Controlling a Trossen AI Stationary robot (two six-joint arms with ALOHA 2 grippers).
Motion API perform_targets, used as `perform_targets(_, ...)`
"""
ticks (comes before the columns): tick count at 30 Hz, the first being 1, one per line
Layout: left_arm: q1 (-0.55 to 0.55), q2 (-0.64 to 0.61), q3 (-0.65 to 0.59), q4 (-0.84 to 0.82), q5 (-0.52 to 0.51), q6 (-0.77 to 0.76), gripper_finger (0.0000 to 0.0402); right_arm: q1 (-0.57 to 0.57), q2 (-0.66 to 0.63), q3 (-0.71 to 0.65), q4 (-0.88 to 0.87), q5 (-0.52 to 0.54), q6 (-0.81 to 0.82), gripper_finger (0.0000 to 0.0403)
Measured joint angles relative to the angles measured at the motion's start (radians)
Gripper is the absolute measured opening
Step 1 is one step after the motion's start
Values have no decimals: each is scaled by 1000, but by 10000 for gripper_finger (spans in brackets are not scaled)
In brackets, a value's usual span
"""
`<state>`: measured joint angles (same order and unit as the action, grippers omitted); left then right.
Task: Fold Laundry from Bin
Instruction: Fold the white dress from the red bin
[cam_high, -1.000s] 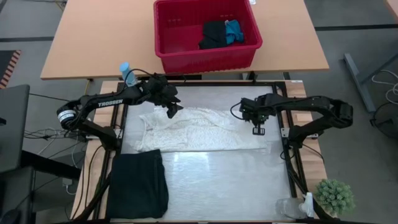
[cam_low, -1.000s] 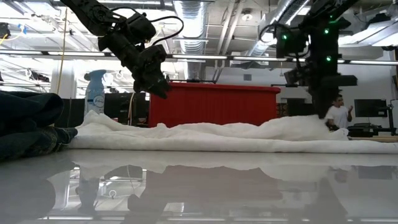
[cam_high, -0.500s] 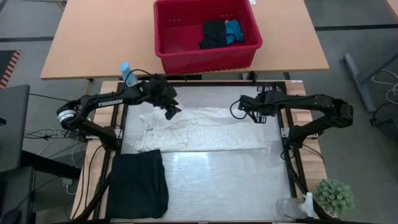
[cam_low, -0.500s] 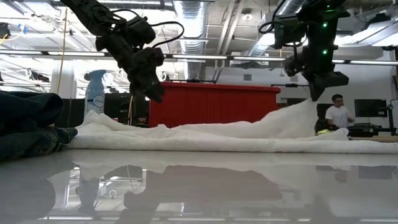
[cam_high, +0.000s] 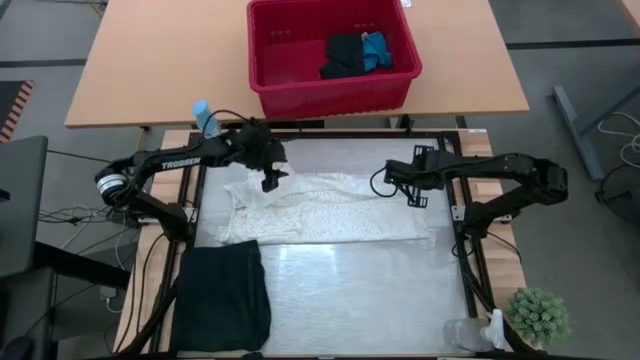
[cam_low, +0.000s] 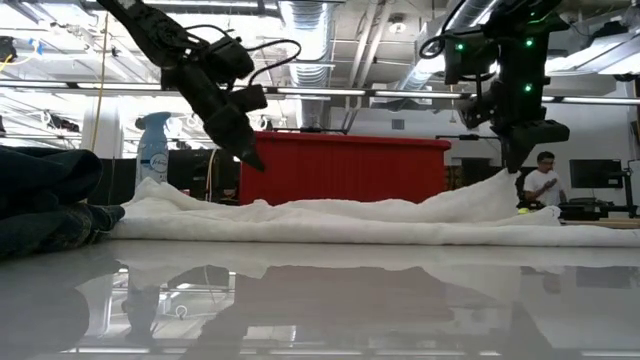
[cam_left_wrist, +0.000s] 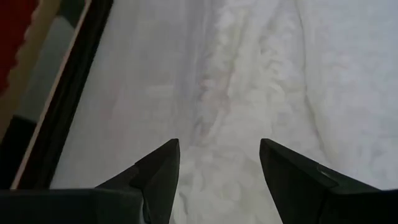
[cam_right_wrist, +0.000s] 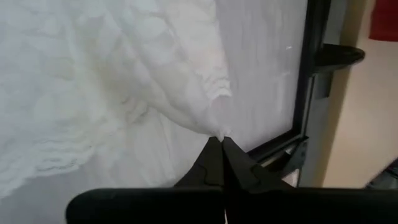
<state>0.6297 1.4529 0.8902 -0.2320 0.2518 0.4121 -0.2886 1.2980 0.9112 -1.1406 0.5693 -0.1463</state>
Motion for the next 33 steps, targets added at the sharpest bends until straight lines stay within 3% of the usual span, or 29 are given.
perform_targets(6,-1,123,58,-3,59,93,212,0,0,0,-8,-51,-7,13)
perform_targets(15,12,319,286,-271,-3,272,212,-1,0,0,-8,-78,-26,13)
perform_targets(27,24,413,375,-379,-20,375,211,-1,0,0,-7,-84,-49,13)
perform_targets(30,24,413,385,-409,-23,405,190,-1,0,0,-7,-84,-63,13)
perform_targets(33,24,419,385,-414,-20,406,144,-1,0,0,-5,-84,-70,13)
